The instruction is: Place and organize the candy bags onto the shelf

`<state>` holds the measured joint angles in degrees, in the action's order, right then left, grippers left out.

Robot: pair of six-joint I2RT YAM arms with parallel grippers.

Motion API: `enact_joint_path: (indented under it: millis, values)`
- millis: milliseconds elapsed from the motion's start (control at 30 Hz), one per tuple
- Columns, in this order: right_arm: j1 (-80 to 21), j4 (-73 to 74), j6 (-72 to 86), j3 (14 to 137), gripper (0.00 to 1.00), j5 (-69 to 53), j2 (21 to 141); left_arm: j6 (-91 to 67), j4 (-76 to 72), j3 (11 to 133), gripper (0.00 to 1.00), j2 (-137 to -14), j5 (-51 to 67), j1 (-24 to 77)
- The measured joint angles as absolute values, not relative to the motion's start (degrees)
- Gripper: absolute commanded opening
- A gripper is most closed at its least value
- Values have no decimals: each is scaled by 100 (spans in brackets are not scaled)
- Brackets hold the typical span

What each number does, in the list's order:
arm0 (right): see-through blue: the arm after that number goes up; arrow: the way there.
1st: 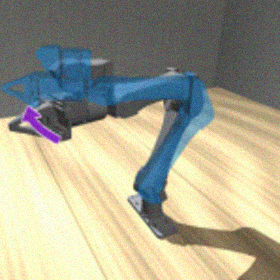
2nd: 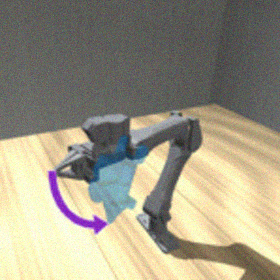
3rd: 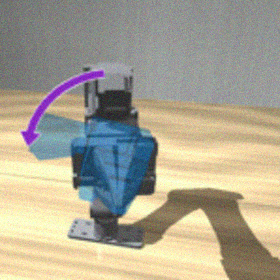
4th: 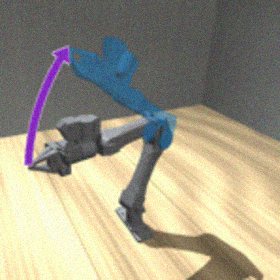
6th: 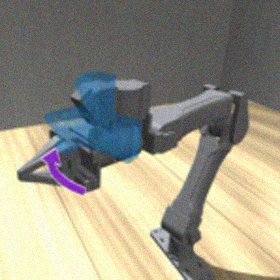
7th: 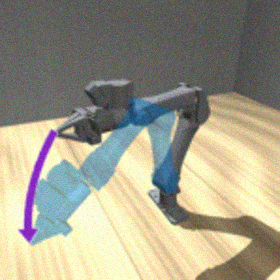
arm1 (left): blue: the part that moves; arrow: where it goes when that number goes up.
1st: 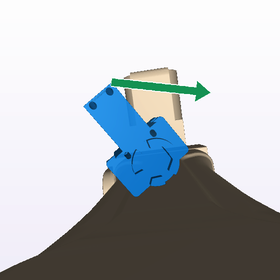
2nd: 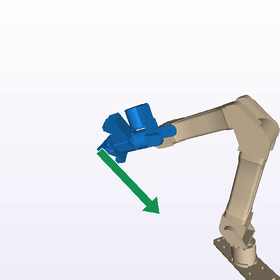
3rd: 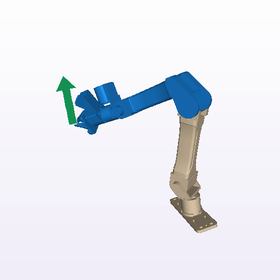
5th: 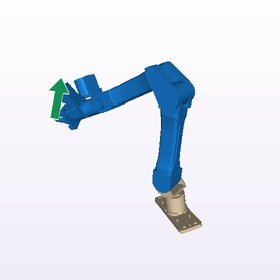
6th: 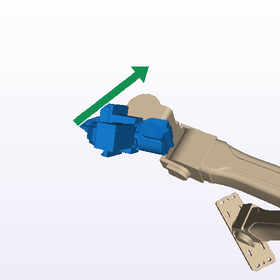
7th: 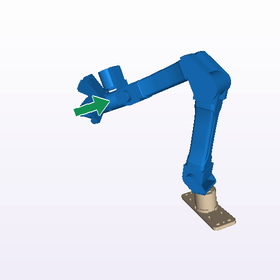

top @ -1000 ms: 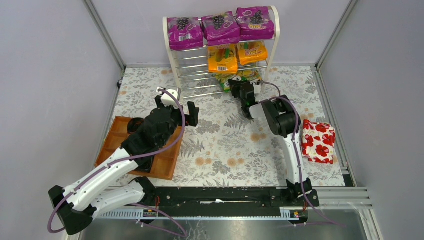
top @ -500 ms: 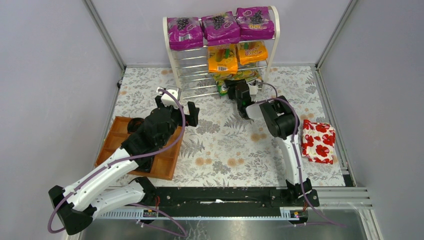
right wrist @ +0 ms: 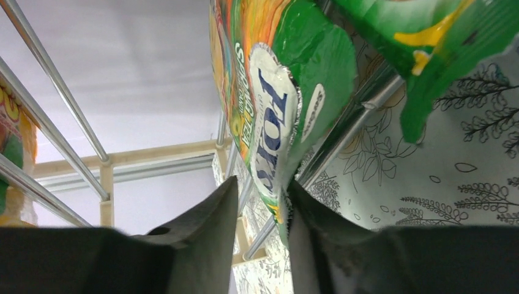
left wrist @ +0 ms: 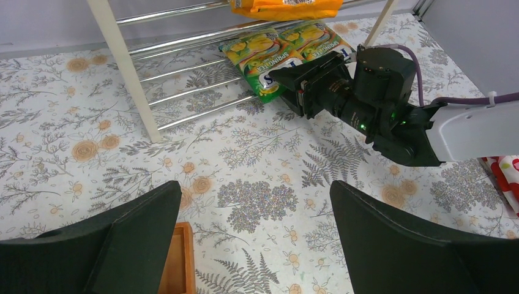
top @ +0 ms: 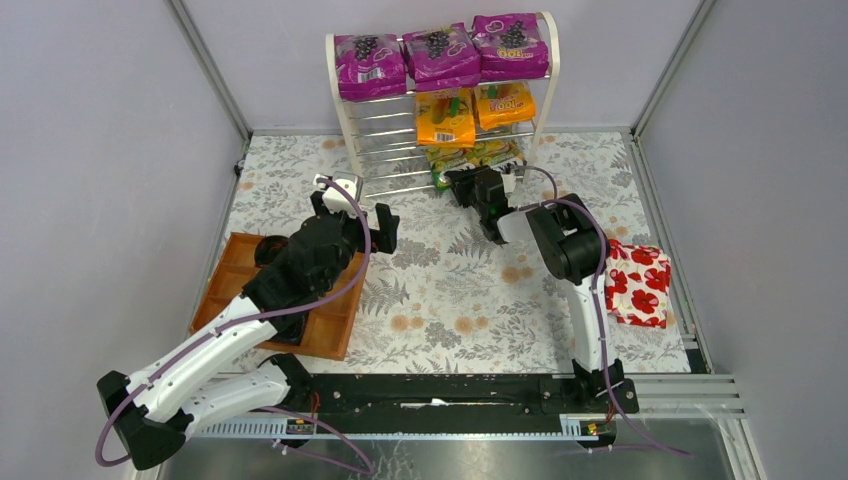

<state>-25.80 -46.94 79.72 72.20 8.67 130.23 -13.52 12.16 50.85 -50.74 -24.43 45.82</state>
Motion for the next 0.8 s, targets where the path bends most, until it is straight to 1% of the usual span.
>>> enact_joint_path:
  millis: [100,133,233,400,433,467,567,667,733,800]
  values:
    - [-2587,-4696,7953,7229,23,764,13028,-1352,1216,5085,97,-5076,-2443,4582]
    - [-2589,-4694,7953,7242,20,733,13037,-1352,1216,5085,97,-5076,-2443,4582]
    - [-2598,-4681,7957,7341,16,681,13076,-1352,1216,5085,97,-5076,-2443,4582]
    - [-2611,-4661,7983,7537,16,657,13168,-1352,1216,5085,97,-5092,-2443,4582]
    - [-2615,-4654,7985,7564,17,652,13183,-1352,1216,5085,97,-5103,-2443,4582]
    - [-2615,-4650,7988,7609,20,646,13214,-1350,1216,5085,97,-5113,-2443,4582]
    - [-2620,-4525,7972,7756,40,628,13294,-1350,1227,5085,97,-5129,-2447,4582]
    - [-2622,-4401,7883,7824,56,569,13314,-1350,1227,5085,97,-5129,-2456,4582]
    - [-2622,-4329,7765,7795,63,493,13290,-1350,1227,5085,97,-5129,-2482,4582]
    - [-2620,-4353,7653,7572,68,381,13096,-1350,1227,5085,97,-5127,-2521,4582]
